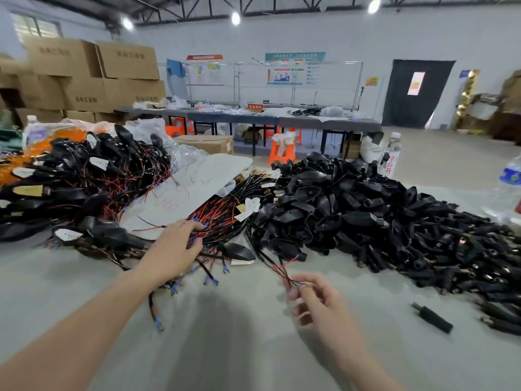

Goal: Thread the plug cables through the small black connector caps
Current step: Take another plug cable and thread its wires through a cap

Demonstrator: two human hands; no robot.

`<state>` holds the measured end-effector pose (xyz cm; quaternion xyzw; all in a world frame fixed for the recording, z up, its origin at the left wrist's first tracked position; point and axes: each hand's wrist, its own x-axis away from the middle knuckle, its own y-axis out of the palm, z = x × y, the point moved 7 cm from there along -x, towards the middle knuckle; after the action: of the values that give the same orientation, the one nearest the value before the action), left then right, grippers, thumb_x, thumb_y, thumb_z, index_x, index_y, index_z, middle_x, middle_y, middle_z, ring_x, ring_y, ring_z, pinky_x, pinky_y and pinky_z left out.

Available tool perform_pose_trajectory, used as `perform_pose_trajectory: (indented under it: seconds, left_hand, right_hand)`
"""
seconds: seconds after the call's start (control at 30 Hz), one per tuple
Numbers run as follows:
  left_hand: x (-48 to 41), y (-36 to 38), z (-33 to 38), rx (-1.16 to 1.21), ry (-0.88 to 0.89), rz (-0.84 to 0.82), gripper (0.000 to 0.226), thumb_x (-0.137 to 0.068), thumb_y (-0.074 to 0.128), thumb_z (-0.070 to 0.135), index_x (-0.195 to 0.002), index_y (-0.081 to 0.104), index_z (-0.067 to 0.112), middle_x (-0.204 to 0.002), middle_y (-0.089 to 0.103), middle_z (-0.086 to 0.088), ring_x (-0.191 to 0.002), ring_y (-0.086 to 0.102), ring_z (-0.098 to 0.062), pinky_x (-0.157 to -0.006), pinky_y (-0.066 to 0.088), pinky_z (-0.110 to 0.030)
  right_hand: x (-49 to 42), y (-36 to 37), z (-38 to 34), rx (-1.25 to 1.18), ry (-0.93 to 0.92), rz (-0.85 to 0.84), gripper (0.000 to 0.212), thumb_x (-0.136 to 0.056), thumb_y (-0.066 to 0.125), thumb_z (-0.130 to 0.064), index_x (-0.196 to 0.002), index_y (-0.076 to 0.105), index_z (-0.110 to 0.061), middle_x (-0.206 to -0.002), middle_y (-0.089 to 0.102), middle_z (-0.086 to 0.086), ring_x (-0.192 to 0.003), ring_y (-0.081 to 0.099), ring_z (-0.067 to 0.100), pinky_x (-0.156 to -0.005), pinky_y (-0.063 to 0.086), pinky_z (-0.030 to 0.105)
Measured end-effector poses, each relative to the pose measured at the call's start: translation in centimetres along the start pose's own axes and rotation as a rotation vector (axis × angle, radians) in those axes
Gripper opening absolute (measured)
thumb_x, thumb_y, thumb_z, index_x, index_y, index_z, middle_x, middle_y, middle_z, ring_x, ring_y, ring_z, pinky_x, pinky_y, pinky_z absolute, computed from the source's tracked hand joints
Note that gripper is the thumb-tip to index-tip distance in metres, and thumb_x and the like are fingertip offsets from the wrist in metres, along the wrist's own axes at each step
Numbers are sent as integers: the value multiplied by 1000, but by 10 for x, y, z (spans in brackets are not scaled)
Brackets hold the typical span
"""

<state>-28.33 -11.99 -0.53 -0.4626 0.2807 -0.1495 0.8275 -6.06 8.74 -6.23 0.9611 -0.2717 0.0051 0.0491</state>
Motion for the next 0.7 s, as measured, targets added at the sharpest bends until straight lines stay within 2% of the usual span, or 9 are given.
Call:
perform_pose_trajectory:
  seconds: [0.13, 0.27, 0.33, 0.47, 0.57, 0.63, 0.7]
  left_hand:
    - [-14, 43, 40, -50, 73, -101, 35, -100, 52, 24, -134, 56, 19, -134, 57, -1, -124, 49, -19, -103, 44, -38]
    - [-26, 78, 54, -319, 84, -295, 45, -102, 44, 32, -145, 42, 25, -143, 48, -1, -131, 41, -24, -109, 37, -43]
    - [-31, 90, 54, -402, 92, -355, 45, -102, 42, 36, -146, 39, 27, -140, 49, -2, -128, 43, -26, -107, 38, -44]
    - [-37, 89, 53, -469, 109, -340, 46, -98, 48, 49, -140, 43, 32, -126, 51, -2, -116, 50, -25, -101, 41, -40]
    - [-37, 74, 55, -316, 23, -273, 45, -94, 54, 55, -132, 49, 32, -115, 46, 1, -98, 59, -21, -90, 50, -38]
    - [-36, 59, 70, -88, 0, -117, 35, -94, 55, 56, -118, 56, 31, -106, 53, 5, -84, 61, -14, -79, 53, -37]
    - [-30, 56, 99, 258, -29, -19, 25, -95, 55, 54, -101, 63, 31, -90, 67, 5, -73, 64, -12, -72, 54, -38]
  right_hand:
    - [-11, -54, 4, 44, -26, 137, 30, -100, 43, 0, -102, 68, -16, -73, 70, 1, -55, 56, 11, -45, 41, 18]
    - [-18, -81, 0, 26, -85, 179, 27, -101, 44, -1, -105, 67, -15, -77, 70, 4, -57, 62, 15, -48, 48, 22]
    - [-21, -88, 3, -41, -86, 190, 26, -102, 44, -2, -106, 67, -14, -75, 70, 2, -57, 62, 15, -48, 49, 22]
    - [-24, -101, 6, -190, -80, 221, 23, -102, 47, -5, -108, 68, -14, -75, 71, 3, -55, 63, 16, -47, 49, 22]
    - [-26, -111, 8, -299, -49, 238, 23, -100, 50, -5, -106, 71, -15, -78, 72, 7, -57, 65, 18, -48, 52, 25]
    - [-30, -113, 8, -360, -36, 220, 21, -99, 55, -8, -106, 73, -15, -85, 74, 9, -62, 67, 20, -51, 54, 26]
    - [-33, -110, 9, -418, -31, 184, 16, -93, 65, -20, -104, 76, -19, -96, 76, 9, -73, 72, 22, -56, 57, 27]
